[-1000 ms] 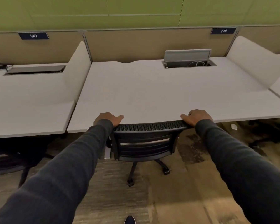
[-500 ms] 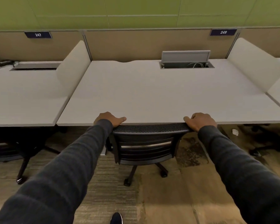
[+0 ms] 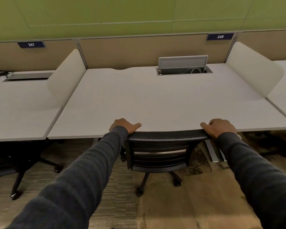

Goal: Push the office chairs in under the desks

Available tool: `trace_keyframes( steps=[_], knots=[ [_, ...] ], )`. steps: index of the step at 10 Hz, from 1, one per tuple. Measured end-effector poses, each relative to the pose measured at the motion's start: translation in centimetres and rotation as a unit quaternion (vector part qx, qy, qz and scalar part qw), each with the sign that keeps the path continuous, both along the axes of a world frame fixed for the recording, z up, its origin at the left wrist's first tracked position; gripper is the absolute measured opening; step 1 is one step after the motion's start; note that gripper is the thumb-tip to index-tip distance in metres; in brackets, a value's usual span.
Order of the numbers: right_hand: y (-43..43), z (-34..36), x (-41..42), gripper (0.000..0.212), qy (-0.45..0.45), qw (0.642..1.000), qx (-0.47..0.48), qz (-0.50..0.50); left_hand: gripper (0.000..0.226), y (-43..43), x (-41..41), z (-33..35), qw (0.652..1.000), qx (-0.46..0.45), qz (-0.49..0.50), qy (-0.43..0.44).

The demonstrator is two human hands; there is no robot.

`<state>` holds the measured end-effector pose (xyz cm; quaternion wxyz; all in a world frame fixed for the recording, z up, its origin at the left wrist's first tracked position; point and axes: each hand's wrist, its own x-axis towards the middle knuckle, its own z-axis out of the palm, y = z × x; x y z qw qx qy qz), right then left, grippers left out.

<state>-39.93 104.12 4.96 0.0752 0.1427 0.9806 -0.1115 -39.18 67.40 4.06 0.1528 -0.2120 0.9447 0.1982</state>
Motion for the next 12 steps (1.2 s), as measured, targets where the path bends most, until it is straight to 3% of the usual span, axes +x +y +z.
trace_keyframes(
  steps=[4,6,7,8,9,12],
  knots=[
    [4.5,-0.4,-2.5,0.047,0.004,0.999,0.027,-0.021,0.089,4.2,-3.0,-1.6,1.0,0.017,-0.005,0.007],
    [4.2,-0.5,-2.5,0.058,-0.014,0.998,0.046,-0.032,0.089,4.0,-3.0,-1.4,0.999,0.045,0.009,0.006],
    [2.4,-0.1,-2.0,0.074,-0.054,0.993,0.081,-0.069,0.09,3.1,-2.1,-1.2,0.996,0.082,0.018,0.014],
    [-1.6,-0.1,-0.6,0.083,-0.063,0.993,0.082,-0.062,0.092,1.3,-0.6,-1.2,0.994,0.1,0.003,0.033],
    [-7.3,-0.2,0.9,0.081,-0.024,0.998,0.053,-0.02,0.094,-2.2,0.9,-1.6,0.997,0.062,-0.022,0.051],
    [-32.0,-3.0,7.5,0.072,0.111,0.986,0.041,0.117,0.077,-24.2,8.2,-3.5,0.988,-0.056,-0.103,0.1]
  ],
)
